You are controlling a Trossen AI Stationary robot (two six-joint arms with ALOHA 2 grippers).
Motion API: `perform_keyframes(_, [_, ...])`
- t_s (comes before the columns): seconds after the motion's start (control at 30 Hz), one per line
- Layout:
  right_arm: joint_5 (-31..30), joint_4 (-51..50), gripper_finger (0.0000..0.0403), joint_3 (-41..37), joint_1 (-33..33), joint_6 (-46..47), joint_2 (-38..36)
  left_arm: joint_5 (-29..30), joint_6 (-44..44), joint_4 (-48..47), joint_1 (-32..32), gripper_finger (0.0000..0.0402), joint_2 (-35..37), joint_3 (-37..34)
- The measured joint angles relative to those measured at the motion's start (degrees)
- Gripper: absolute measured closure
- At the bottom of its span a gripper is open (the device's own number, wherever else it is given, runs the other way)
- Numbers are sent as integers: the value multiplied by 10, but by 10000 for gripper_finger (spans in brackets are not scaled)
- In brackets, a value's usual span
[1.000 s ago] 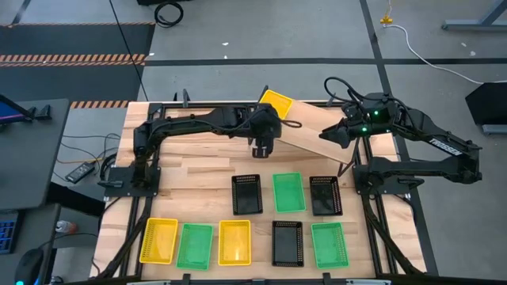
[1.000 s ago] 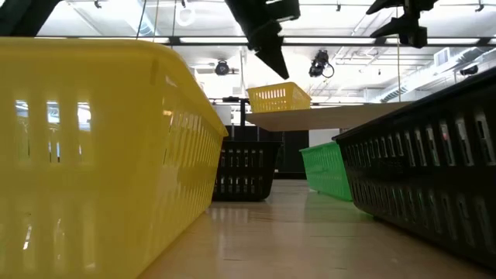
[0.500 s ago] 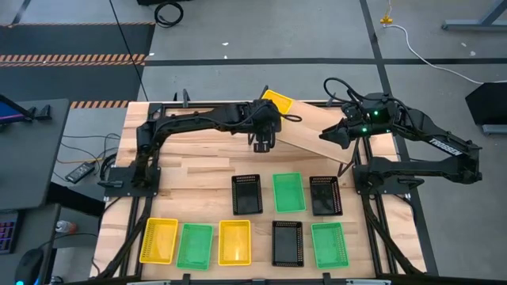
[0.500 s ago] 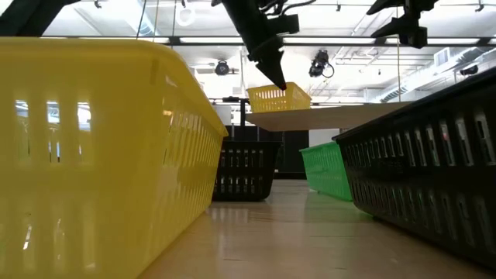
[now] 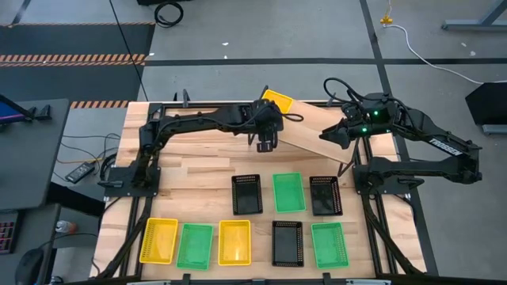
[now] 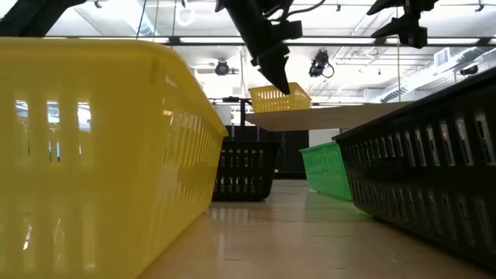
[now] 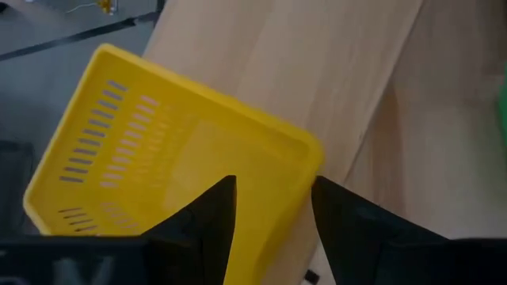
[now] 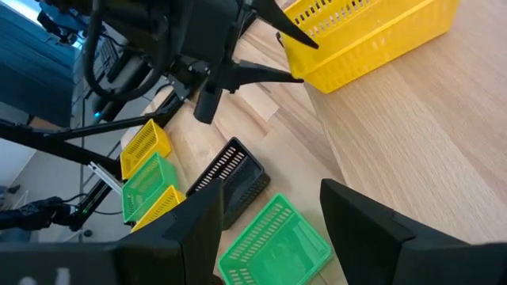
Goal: Stack baskets on shelf by color
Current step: Put the top yellow bin on the shelf, then put the top green bin on the shelf
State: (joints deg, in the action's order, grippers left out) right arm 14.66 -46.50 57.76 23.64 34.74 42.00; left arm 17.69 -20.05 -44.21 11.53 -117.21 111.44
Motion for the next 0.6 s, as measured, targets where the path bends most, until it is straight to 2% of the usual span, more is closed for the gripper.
perform_keyframes(0.17, [0,0,186,0,0,0,0,47,3,-1,2,230,3,0])
perform_keyframes(0.47, [0,0,186,0,0,0,0,53,4,-17,-8,230,7,0])
perform_keyframes(0.6, [0,0,186,0,0,0,0,74,13,-36,-23,230,22,7])
